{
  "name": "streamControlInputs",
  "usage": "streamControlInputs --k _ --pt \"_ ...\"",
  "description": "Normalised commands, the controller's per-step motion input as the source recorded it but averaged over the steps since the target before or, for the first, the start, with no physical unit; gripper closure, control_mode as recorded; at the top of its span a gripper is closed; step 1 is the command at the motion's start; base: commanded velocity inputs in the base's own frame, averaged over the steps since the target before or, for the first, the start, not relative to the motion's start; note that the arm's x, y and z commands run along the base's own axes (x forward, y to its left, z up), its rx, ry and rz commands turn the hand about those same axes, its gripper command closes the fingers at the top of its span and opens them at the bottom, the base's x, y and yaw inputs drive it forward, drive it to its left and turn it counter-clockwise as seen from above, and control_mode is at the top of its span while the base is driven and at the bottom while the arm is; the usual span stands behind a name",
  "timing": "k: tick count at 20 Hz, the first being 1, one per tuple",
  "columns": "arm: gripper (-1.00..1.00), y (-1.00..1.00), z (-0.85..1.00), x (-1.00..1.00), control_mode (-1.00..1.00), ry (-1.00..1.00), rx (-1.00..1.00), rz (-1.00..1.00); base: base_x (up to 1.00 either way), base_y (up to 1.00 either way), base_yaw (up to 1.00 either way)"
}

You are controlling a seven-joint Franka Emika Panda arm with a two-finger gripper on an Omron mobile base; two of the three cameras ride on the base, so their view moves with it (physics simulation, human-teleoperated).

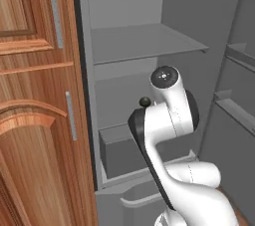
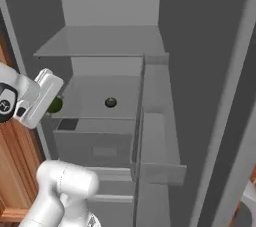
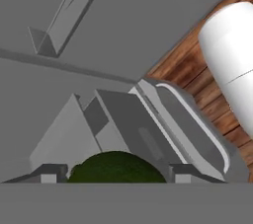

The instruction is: Place the cold items (lime and squash) from the fridge in one tupperware on the dining counter. Place the warm items (hot dog and kebab skewer) in the stove area in another tupperware.

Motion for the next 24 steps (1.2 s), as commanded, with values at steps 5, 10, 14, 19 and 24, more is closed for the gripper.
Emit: streamControlInputs --k 5,10,14,19,24 --pt "1.00 0.00 0.00 0.00 1.00 0.00 0.00 0.00 -0.64 0.12 -0.28" --pt "1.00 0.00 0.00 0.00 1.00 0.00 0.00 0.00 -0.63 0.08 -0.27" --pt "1.00 0.00 0.00 0.00 1.00 0.00 0.00 0.00 -0.61 0.16 -0.24" --pt "1.00 0.00 0.00 0.00 1.00 0.00 0.00 0.00 -0.72 0.23 -0.24" --pt "1.00 0.00 0.00 0.00 1.00 0.00 0.00 0.00 -0.73 0.17 -0.24"
